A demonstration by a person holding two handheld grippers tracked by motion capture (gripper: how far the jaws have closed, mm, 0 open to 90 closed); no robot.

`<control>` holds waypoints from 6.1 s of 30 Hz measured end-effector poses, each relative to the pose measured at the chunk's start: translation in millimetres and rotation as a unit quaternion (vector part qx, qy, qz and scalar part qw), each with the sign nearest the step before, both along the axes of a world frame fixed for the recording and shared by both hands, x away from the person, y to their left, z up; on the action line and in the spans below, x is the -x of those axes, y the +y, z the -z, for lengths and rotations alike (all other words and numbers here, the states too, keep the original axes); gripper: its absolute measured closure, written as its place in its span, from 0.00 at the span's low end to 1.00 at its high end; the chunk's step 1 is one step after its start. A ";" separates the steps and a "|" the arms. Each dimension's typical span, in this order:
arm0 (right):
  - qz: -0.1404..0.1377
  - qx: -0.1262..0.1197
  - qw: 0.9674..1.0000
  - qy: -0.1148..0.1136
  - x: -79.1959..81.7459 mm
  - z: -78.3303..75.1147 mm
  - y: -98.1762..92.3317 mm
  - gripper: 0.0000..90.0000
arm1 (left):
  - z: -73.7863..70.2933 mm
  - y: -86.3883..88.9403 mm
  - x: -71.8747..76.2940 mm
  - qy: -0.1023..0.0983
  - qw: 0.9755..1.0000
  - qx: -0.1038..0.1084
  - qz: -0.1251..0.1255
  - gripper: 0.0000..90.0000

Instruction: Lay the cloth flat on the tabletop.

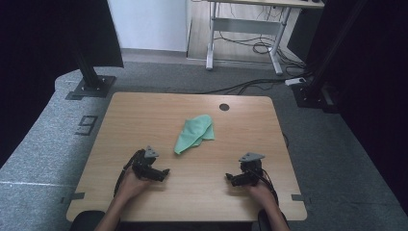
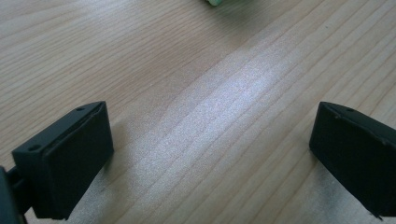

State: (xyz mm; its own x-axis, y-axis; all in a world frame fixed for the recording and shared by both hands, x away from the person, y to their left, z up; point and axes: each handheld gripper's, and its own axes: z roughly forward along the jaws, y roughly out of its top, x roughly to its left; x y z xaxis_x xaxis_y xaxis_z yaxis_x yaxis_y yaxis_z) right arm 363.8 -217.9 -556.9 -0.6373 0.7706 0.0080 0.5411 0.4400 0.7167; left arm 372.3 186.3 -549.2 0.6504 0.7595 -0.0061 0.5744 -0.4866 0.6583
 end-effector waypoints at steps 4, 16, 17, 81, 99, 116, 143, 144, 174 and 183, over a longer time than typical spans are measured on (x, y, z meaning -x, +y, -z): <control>0.000 0.000 1.000 0.000 0.0 0.0 0.0 0.00 | -0.2 1.1 2.0 0.000 1.000 -0.001 -0.008 0.00; -0.004 0.000 1.000 0.000 0.0 0.0 0.0 0.00 | -0.8 2.6 3.8 -0.007 1.000 0.007 -0.024 0.06; -0.004 0.000 1.000 0.000 0.1 0.0 0.0 0.00 | -0.8 2.6 3.8 -0.007 1.000 0.007 -0.024 0.06; -0.004 0.000 1.000 0.000 0.0 0.0 -0.1 0.00 | -64.6 -93.6 -74.2 -0.029 0.996 0.032 0.075 0.61; -0.004 0.000 1.000 0.001 0.1 -0.1 0.0 0.00 | -22.6 -107.1 -96.5 0.003 0.999 -0.019 0.035 0.79; -0.004 0.000 1.000 0.000 0.0 0.0 0.0 0.00 | -67.5 -85.2 -95.5 -0.039 0.999 0.035 0.010 0.97; -0.004 0.000 1.000 0.000 0.0 0.0 0.0 0.00 | -57.9 -69.4 -114.8 -0.010 0.999 0.031 0.021 0.55; -0.004 0.000 1.000 0.000 0.0 0.0 0.0 0.00 | -57.3 -74.7 -115.9 -0.009 0.999 0.026 0.027 0.54; -0.004 0.000 1.000 -0.001 -1.6 -0.1 1.6 0.00 | -54.1 -30.2 -138.0 -0.028 0.995 0.020 -0.099 0.98; -0.003 -0.001 1.000 -0.001 -1.5 -0.1 1.7 0.00 | -23.7 5.3 -132.1 0.010 0.992 0.005 -0.124 0.95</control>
State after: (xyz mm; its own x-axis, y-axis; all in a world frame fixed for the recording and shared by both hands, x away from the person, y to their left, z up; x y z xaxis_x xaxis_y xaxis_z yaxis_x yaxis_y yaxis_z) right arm 365.3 -216.2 -556.8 -0.6416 0.7670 0.0082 0.5375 0.4420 0.7181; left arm 504.4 191.7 -525.5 0.4434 0.8959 -0.0263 0.6885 -0.3217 0.6500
